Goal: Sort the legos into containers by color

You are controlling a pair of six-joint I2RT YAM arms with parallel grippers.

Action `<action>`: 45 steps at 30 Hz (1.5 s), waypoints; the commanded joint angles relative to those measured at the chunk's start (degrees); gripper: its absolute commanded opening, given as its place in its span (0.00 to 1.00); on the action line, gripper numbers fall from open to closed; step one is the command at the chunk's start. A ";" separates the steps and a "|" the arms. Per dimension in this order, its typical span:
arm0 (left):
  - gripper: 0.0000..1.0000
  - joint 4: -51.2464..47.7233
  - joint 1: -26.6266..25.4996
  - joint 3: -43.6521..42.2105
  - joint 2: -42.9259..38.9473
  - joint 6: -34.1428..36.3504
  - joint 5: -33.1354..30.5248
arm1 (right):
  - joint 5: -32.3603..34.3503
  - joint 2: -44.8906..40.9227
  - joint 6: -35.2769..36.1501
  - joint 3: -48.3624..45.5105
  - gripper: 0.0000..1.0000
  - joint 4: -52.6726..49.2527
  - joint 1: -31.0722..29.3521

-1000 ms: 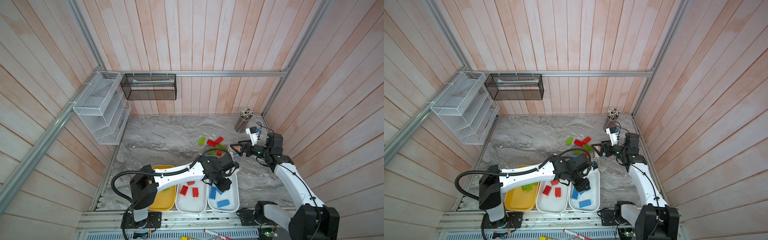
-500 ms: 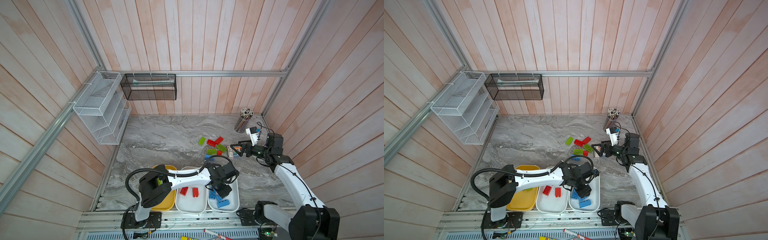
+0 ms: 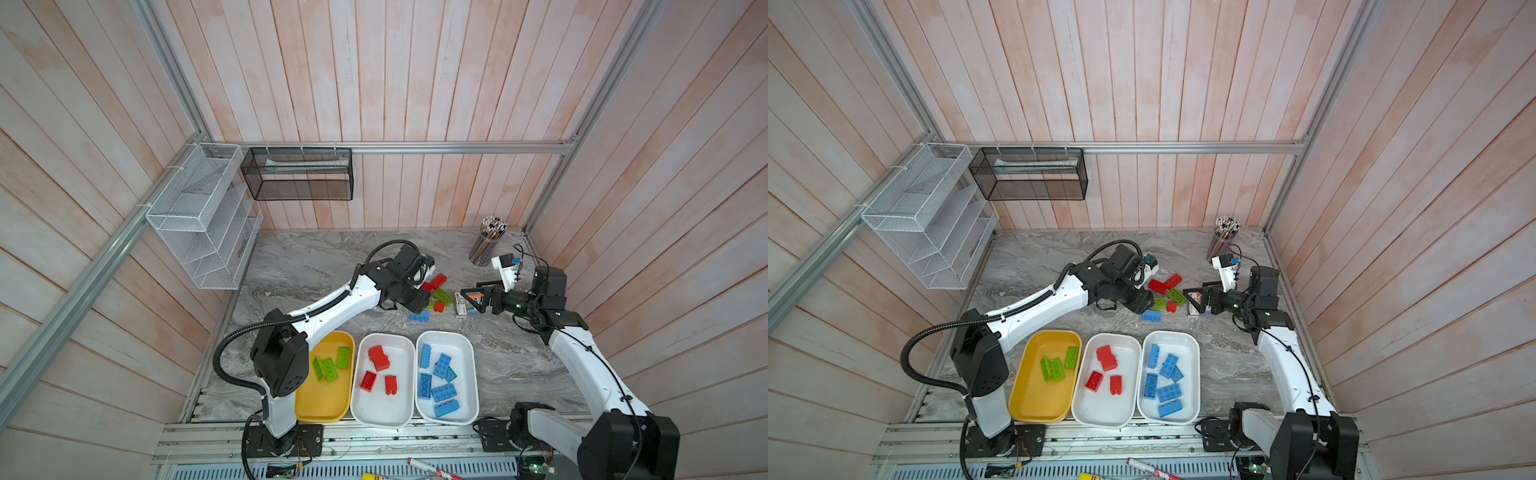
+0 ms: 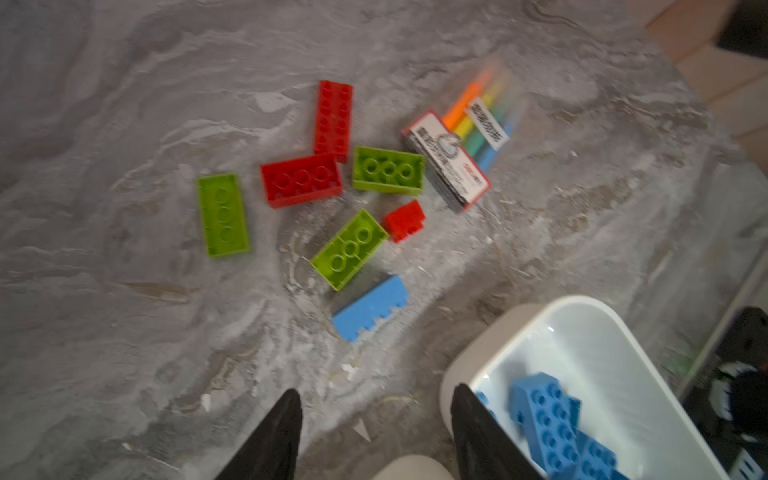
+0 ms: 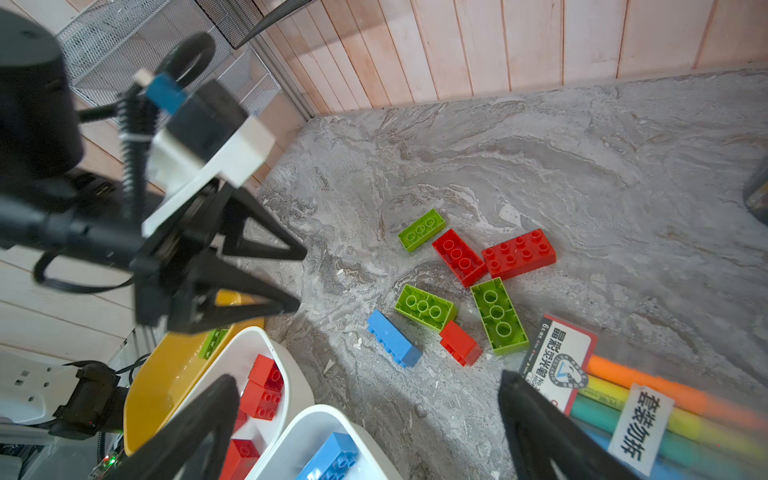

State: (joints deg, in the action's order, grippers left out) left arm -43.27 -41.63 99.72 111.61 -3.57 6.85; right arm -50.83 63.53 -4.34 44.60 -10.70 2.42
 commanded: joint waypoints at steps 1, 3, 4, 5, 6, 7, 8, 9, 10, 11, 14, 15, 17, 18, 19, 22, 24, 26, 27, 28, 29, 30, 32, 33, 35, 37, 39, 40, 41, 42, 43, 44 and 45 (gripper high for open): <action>0.60 0.70 2.95 5.76 6.78 3.44 -1.46 | -0.15 -0.68 -0.03 0.40 0.98 0.11 0.31; 0.60 -0.18 4.87 10.65 11.93 4.12 -1.38 | -0.14 -0.65 -0.14 0.39 0.98 0.16 0.30; 0.60 -0.95 5.57 13.31 14.38 4.41 -1.66 | -0.26 -0.69 0.00 0.49 0.98 -0.09 0.31; 0.60 -1.28 5.89 15.13 16.38 4.76 -1.67 | -0.17 -0.75 0.12 0.58 0.98 -0.25 0.29; 0.60 -1.68 6.25 17.03 18.23 5.12 -1.54 | -0.23 -0.97 0.18 0.49 0.98 -0.29 0.31; 0.60 -1.54 6.46 18.50 19.96 5.54 -1.72 | 0.00 -1.04 0.16 0.32 0.98 -0.42 0.30; 0.60 -1.22 6.69 19.55 21.10 5.83 -2.43 | 0.02 -1.07 0.21 0.26 0.98 -0.47 0.30; 0.60 -1.39 6.96 21.29 22.91 6.33 -3.16 | 0.01 -1.19 0.29 0.14 0.98 -0.63 0.26; 0.60 -1.77 7.31 22.96 24.16 6.22 -3.49 | 0.05 -1.26 0.25 0.07 0.98 -0.72 0.24; 0.60 -2.39 7.80 25.01 25.96 6.08 -3.47 | 0.11 -1.41 0.24 -0.08 0.98 -0.73 0.26; 0.60 -3.91 8.06 28.72 29.26 6.32 -3.16 | 0.43 -1.72 0.29 -0.39 0.98 -1.05 0.31; 0.60 -3.55 8.05 28.68 29.94 6.39 -3.01 | 0.64 -1.68 0.37 -0.39 0.98 -1.09 0.33; 0.60 -3.69 8.05 29.73 31.62 6.47 -3.07 | 0.60 -1.46 0.38 -0.39 0.98 -1.10 0.27; 0.60 -4.45 8.05 30.76 32.66 6.54 -2.78 | 0.72 -1.35 0.38 -0.39 0.98 -1.10 0.31; 0.59 -4.92 8.01 31.36 33.37 6.41 -2.37 | 0.73 -1.14 0.38 -0.39 0.98 -1.08 0.31; 0.59 -4.39 7.77 30.55 33.83 6.31 -1.85 | 0.73 -0.72 0.38 -0.39 0.98 -1.12 0.31; 0.59 -3.54 7.53 29.92 33.81 6.00 -0.74 | 0.91 -0.43 0.37 -0.39 0.98 -1.03 0.29; 0.58 -2.91 7.27 29.38 34.04 5.95 -0.99 | 0.99 -0.16 0.62 -0.14 0.98 -1.32 0.29; 0.58 -3.01 7.26 29.44 34.43 6.06 -1.25 | 0.97 -0.12 0.65 -0.04 0.98 -1.44 0.28; 0.57 -3.20 7.26 29.59 34.87 5.88 -1.34 | 1.08 -0.07 0.63 -0.04 0.98 -1.47 0.29; 0.54 -3.48 7.24 29.94 35.23 5.77 -1.69 | 1.08 -0.16 0.66 -0.04 0.98 -1.44 0.24; 0.53 -3.70 7.20 30.07 35.58 5.68 -1.92 | 1.16 -0.18 0.66 -0.06 0.98 -1.45 0.30; 0.50 -3.67 7.10 29.76 35.81 5.34 -1.89 | 1.23 -0.29 0.65 -0.26 0.98 -1.39 0.27; 0.50 -3.33 6.97 29.18 35.74 5.33 -2.27 | 1.18 -0.27 0.63 -0.38 0.98 -1.37 0.29; 0.48 -3.13 6.83 28.59 35.92 5.51 -3.51 | 1.30 -0.27 0.80 -0.48 0.98 -1.47 0.25; 0.44 -3.53 6.90 28.62 36.08 5.36 -3.60 | 1.33 -0.27 0.90 -0.46 0.98 -1.56 0.37; 0.35 -3.81 6.79 28.55 35.87 5.29 -3.85 | 1.34 -0.37 0.91 -0.56 0.98 -1.44 0.32; 0.31 -4.11 6.83 28.60 35.71 5.17 -4.18 | 1.43 -0.38 0.87 -0.57 0.98 -1.45 0.33; 0.27 -4.65 6.68 28.67 35.45 5.04 -4.52 | 1.43 -0.35 0.97 -0.65 0.98 -1.53 0.35; 0.26 -5.77 6.66 29.13 35.03 4.85 -4.80 | 1.40 -0.47 0.89 -0.74 0.98 -1.47 0.39; 0.25 -6.78 6.57 29.66 34.49 4.81 -4.92 | 1.39 -0.51 0.94 -0.83 0.98 -1.47 0.39; 0.25 -7.38 6.51 29.52 33.31 4.60 -4.83 | 1.43 -0.55 0.97 -0.85 0.98 -1.49 0.35; 0.25 -7.75 6.39 28.93 31.51 4.37 -4.74 | 1.43 -0.52 0.94 -0.83 0.98 -1.47 0.38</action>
State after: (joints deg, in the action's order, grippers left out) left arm -47.05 -34.76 129.21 145.64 1.32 3.07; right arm -49.93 62.98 -4.29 44.60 -11.22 2.46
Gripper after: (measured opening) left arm 0.335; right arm 0.980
